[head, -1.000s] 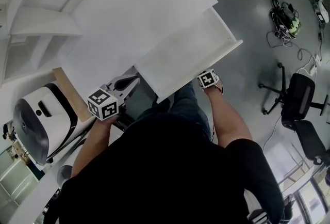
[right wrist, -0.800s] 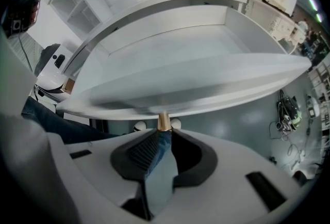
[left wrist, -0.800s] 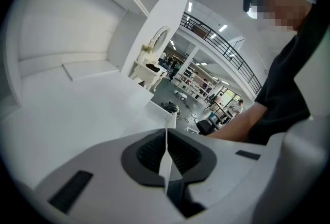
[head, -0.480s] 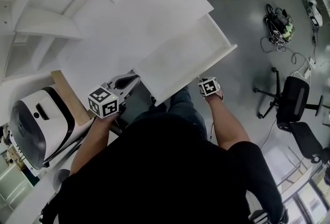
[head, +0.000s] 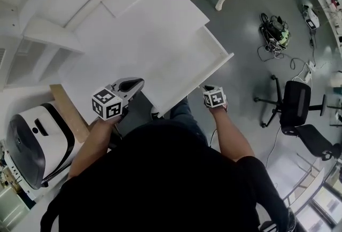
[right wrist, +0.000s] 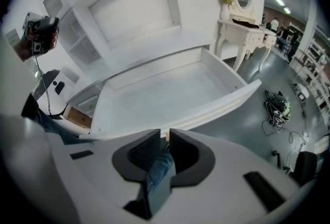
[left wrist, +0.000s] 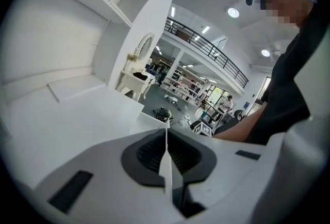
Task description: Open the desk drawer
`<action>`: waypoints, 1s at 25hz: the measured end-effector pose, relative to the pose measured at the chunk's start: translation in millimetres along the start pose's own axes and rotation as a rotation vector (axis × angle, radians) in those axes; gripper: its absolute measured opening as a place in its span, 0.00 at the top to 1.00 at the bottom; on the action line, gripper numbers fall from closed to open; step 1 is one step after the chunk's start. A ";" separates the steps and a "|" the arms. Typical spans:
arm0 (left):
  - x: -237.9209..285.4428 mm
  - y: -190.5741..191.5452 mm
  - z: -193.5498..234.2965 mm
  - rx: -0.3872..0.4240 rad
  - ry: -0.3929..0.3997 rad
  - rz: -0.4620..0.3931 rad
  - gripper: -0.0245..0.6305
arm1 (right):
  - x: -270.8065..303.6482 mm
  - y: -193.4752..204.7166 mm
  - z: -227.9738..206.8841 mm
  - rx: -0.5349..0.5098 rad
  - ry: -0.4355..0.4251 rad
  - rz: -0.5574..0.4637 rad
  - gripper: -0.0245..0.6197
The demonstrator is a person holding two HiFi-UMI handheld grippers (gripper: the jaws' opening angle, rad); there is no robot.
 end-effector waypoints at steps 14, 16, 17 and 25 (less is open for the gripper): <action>-6.0 -20.9 -17.9 0.096 0.083 -0.011 0.94 | -112.7 -60.5 17.0 0.091 0.079 -0.320 0.90; -7.0 -21.5 -20.0 0.102 0.090 -0.014 0.94 | -127.5 -65.2 19.2 0.097 0.091 -0.355 0.90; -7.5 -21.7 -20.6 0.105 0.093 -0.015 0.94 | -134.1 -67.6 20.5 0.098 0.096 -0.371 0.90; -12.1 -21.1 -26.8 0.124 0.108 -0.027 0.94 | -178.9 -78.7 30.3 0.092 0.127 -0.476 0.90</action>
Point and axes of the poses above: the fingertips, and each gripper's own axes: x forward along the fingers, z to its left, y out of its underside, the point moved 4 cm from there along -x, backward along the fingers, and after that the axes turned 6 degrees about y, right-handed, at the moved point
